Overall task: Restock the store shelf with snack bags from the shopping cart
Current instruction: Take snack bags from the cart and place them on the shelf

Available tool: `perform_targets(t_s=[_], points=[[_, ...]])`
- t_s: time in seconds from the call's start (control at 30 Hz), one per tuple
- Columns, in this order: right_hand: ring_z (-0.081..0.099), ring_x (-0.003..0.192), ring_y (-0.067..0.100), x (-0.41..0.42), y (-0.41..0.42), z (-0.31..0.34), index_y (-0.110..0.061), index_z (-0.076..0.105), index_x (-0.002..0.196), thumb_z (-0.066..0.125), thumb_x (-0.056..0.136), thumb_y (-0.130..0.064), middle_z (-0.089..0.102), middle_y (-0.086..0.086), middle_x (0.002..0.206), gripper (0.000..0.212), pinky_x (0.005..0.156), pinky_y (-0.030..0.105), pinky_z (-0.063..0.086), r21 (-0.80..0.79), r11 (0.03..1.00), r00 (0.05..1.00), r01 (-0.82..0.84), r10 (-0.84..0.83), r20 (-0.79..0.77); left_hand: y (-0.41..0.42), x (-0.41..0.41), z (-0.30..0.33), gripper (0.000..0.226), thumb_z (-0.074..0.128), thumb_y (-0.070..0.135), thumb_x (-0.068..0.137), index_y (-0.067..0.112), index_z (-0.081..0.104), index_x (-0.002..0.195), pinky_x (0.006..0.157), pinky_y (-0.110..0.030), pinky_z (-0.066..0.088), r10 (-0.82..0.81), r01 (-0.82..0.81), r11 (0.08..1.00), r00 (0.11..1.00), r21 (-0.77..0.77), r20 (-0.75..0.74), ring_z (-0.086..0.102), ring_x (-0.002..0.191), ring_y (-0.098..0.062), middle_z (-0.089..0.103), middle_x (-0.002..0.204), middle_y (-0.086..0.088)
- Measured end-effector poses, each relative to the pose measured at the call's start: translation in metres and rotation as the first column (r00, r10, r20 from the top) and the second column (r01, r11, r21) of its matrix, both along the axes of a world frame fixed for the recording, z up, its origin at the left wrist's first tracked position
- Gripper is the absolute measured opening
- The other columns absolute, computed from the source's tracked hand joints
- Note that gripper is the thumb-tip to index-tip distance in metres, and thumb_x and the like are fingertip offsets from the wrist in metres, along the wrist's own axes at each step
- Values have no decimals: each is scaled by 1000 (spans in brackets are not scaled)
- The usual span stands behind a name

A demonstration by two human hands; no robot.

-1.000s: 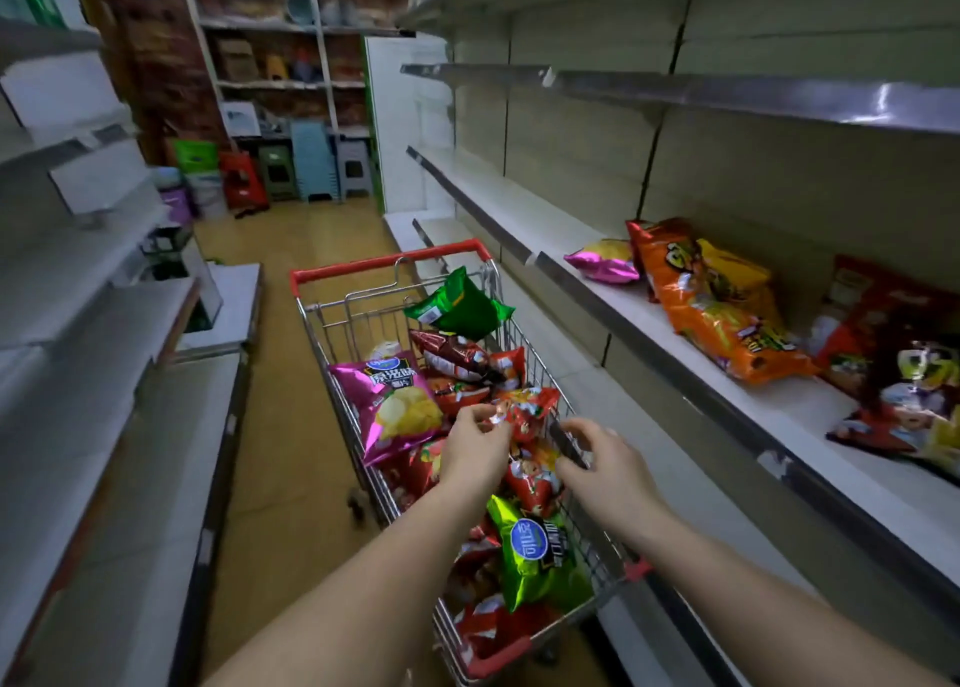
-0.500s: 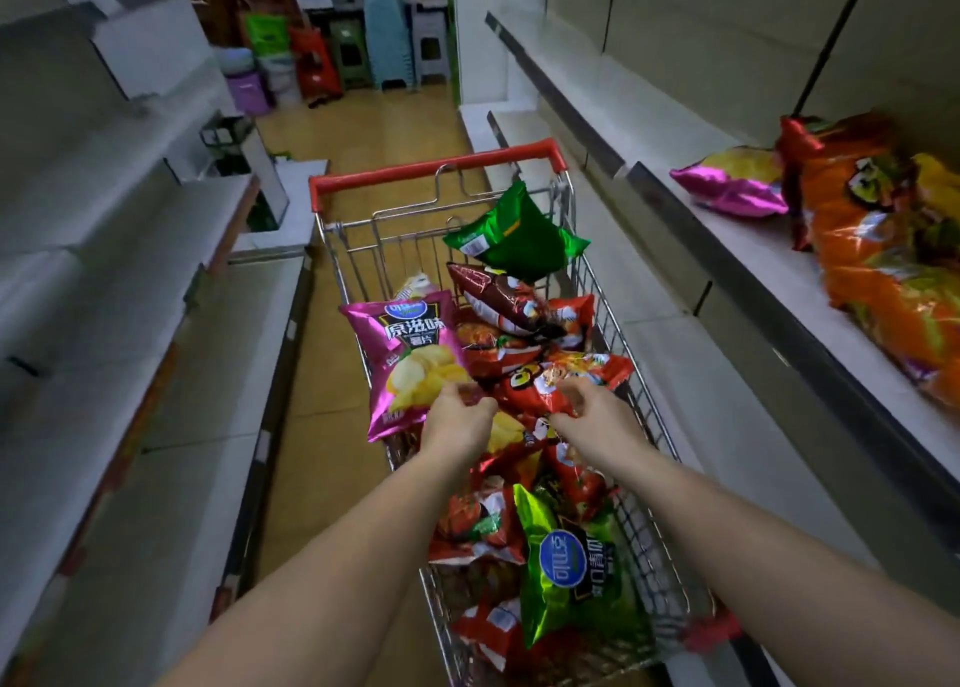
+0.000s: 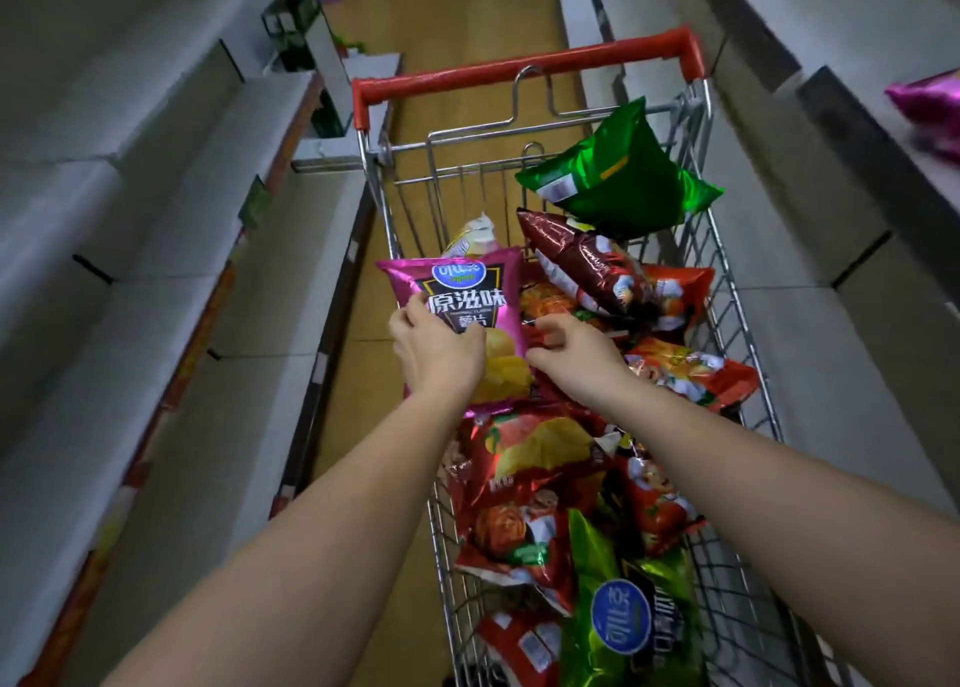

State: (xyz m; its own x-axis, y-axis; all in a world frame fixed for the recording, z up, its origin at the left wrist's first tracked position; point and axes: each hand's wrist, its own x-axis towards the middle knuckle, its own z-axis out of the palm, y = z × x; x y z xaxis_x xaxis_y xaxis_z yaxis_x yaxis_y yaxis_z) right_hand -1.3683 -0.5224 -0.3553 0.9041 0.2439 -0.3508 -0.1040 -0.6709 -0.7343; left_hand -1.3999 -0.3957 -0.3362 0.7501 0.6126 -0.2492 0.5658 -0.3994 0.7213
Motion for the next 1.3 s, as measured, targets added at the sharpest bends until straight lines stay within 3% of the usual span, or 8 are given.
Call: perform_targets(t_s=[0.4,0.57,0.7,0.83,0.93,1.0,1.1,1.3], points=[[60,104,24,42,32,-22,-18,59,117,53,87,-50,65,3,112,45,95,40,47,205,929,936,308,-258,-238,27,42,-12,90,73,48,71,12,32,142,100,-42,44,33,-43,957,999,-285,-39,53,120,-31,54,134,-9],[61,66,8,48,14,-16,-16,64,97,60,89,-33,66,-3,78,19,49,12,48,395,807,879,438,-293,-375,32,53,-42,113,76,79,20,21,61,116,90,-45,53,-18,3,868,999,-496,-26,67,100,-27,69,112,-3],[66,86,20,60,9,-9,-15,67,99,63,86,-30,71,5,94,20,81,31,54,442,759,877,479,-395,-272,21,55,-37,119,85,68,29,24,42,131,92,-45,52,-109,131,857,991,-499,72,65,105,-21,66,117,2],[63,95,26,78,-6,-5,-16,69,95,50,93,-34,70,8,97,27,88,39,49,264,858,864,440,-485,135,14,59,-25,115,86,63,34,21,41,132,95,-45,50,-119,151,876,988,-458,97,63,107,-22,64,120,2],[54,114,28,91,-24,-9,-17,59,122,52,91,-30,63,9,119,34,95,39,44,-108,933,879,342,-277,388,14,56,-23,102,84,47,61,16,30,142,102,-38,43,-65,77,940,997,-333,48,54,119,-25,55,132,-2],[46,124,30,96,-35,-20,-18,43,138,60,85,-29,51,12,134,56,101,37,40,-285,929,947,237,-156,279,19,56,-30,99,82,43,66,15,28,143,102,-37,42,-27,37,949,999,-312,35,53,119,-26,54,134,-4],[37,131,31,91,-42,-37,-23,24,147,67,82,-28,35,12,146,79,104,36,33,-294,945,987,143,-115,112,20,56,-33,92,81,41,69,14,30,141,95,-30,40,-1,6,949,1000,-314,16,53,117,-26,56,130,-5],[42,126,32,84,-47,-34,-22,23,147,61,86,-14,41,12,142,73,101,38,39,-267,944,973,196,-153,171,16,57,-34,99,80,47,68,14,24,143,102,-42,43,-46,43,963,999,-267,-6,53,119,-29,54,133,-6]])
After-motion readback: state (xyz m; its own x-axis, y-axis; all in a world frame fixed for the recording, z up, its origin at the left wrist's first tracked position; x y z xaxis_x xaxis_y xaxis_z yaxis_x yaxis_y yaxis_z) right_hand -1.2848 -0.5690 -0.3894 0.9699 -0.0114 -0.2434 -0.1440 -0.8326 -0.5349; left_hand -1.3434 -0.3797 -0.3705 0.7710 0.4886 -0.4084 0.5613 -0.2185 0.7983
